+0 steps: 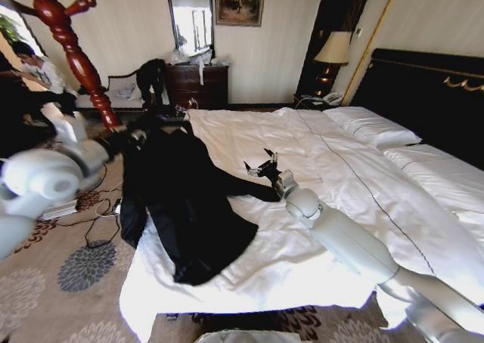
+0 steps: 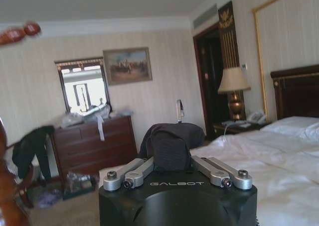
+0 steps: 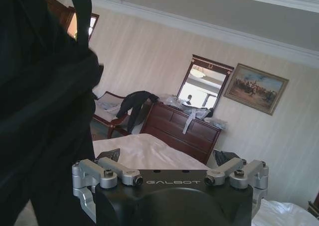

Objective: Pick up the clothes from the bed and hang them on the clothes hanger.

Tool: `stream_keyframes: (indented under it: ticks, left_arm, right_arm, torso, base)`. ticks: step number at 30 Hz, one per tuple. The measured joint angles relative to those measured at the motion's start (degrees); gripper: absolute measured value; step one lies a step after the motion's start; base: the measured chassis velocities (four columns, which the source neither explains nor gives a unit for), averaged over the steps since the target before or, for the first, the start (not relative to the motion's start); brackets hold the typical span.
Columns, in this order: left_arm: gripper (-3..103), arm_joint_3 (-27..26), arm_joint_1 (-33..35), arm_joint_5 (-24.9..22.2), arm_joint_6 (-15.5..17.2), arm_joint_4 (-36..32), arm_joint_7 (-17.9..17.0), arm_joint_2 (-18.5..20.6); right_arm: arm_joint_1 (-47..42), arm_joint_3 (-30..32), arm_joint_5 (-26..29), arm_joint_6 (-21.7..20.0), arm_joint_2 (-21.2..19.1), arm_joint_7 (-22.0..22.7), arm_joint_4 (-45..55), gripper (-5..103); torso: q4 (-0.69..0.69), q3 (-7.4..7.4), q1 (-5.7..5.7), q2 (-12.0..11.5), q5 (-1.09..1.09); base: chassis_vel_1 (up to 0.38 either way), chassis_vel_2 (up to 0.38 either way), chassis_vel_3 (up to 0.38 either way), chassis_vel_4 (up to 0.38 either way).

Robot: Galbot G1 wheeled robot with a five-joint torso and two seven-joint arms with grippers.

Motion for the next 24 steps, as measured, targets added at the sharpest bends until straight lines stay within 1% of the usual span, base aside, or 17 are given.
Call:
stream_keyframes:
  ticks: [2, 3, 5, 10, 12, 18, 20, 24]
  left_arm:
    - [7, 0.31, -2.72, -0.49, -0.27, 1.51, 1.66, 1.26]
    - [7, 0.31, -2.72, -0.49, -0.27, 1.51, 1.66, 1.26]
    - [7, 0.35, -5.81, -0.79, -0.95, 3.43, 3.64, 2.97]
    - [7, -0.13, -8.16, -0.83, -1.68, 5.65, 4.93, 4.34]
    - [7, -0.31, -9.83, -0.72, -2.04, 7.88, 5.55, 4.7]
    - [7, -0.21, -11.7, 0.12, -2.05, 11.08, 5.69, 3.74]
    - [7, 0.27, -12.79, 1.72, -2.02, 14.03, 5.69, 2.45]
    - [7, 0.91, -14.66, 2.39, -1.93, 17.64, 5.93, 1.2]
  right_arm:
    - [-0.01, 0.05, 0.38, -0.21, -0.1, 0.55, 0.07, 100]
    - [-0.01, 0.05, 0.38, -0.21, -0.1, 0.55, 0.07, 100]
    - [-0.01, 0.05, 0.69, -0.46, -0.22, 1.18, 0.26, 100]
    - [0.06, 0.06, 0.73, -0.5, -0.33, 1.38, 0.23, 100]
    - [0.24, 0.04, 0.75, -0.61, -0.31, 1.62, 0.04, 100]
    - [0.2, -0.25, 0.73, -0.85, 0.05, 2.23, 0.04, 100]
    - [-0.11, -0.34, 0.67, -1.06, 0.22, 2.74, 0.09, 100]
    - [-0.44, -0.21, 0.57, -1.14, 0.2, 3.2, 0.25, 100]
  torso:
    - [0.01, 0.0, 0.01, 0.0, 0.0]
    - [0.01, 0.0, 0.01, 0.0, 0.0]
    - [0.04, 0.0, 0.0, 0.0, 0.0]
    - [0.02, -0.01, 0.0, 0.0, 0.0]
    - [0.02, 0.0, 0.0, 0.0, 0.0]
    - [0.03, 0.0, 0.0, 0.0, -0.01]
    - [0.01, 0.0, 0.0, 0.0, 0.0]
    - [0.01, 0.0, 0.01, 0.0, -0.01]
  base:
    - [0.0, 0.0, 0.0, 0.0]
    - [0.0, 0.0, 0.0, 0.0]
    - [0.0, 0.0, 0.0, 0.0]
    - [0.0, 0.0, 0.0, 0.0]
    - [0.0, 0.0, 0.0, 0.0]
    - [0.0, 0.0, 0.0, 0.0]
    - [0.0, 0.0, 0.0, 0.0]
    - [0.0, 0.0, 0.0, 0.0]
